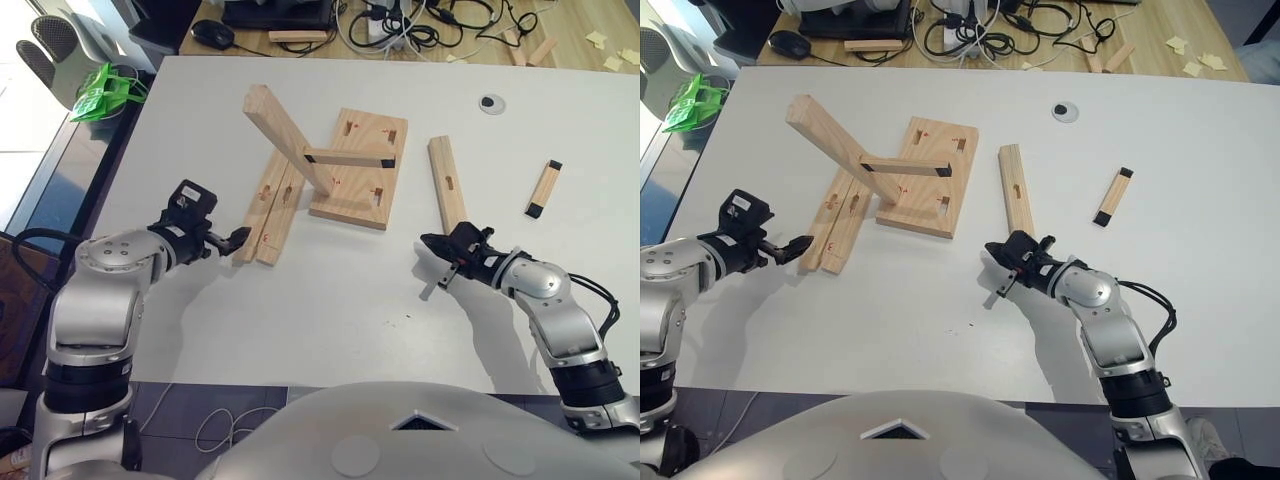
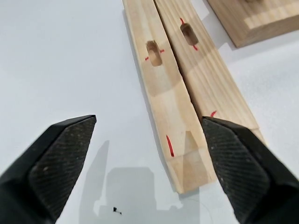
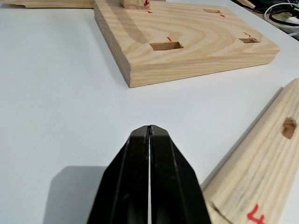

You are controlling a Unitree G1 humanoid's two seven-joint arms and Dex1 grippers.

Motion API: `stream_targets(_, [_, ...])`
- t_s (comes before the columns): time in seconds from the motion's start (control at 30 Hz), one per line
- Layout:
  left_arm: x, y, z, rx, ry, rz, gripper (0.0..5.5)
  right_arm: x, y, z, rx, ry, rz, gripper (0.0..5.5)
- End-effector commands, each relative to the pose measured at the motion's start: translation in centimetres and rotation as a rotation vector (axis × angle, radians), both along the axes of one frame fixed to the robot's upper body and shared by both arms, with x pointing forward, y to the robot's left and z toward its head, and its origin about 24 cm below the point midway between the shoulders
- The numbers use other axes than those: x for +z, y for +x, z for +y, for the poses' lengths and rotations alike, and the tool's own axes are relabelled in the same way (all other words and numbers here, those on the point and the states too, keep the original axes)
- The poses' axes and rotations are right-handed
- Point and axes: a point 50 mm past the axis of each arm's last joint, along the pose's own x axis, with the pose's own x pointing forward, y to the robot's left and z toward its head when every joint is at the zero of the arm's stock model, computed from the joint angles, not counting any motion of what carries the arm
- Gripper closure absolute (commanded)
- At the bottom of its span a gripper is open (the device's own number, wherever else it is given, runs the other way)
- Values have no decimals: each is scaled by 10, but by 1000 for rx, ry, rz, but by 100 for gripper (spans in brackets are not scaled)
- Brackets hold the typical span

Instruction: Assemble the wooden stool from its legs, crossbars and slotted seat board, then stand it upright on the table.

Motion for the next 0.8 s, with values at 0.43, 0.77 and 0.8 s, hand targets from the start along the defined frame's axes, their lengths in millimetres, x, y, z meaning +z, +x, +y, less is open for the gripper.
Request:
stream_targets(0.43, [-15,-4,-7,-25,109,61,136,10,-8,13,13,40,29,550])
stream_targets(0.77, [-15,2,-11,-37,114,51,136,11,-6,14,13,35,19,550])
stream_targets(0.8, [-18,1,-10,-30,117,55,136,11,-5,14,15,33,17,550])
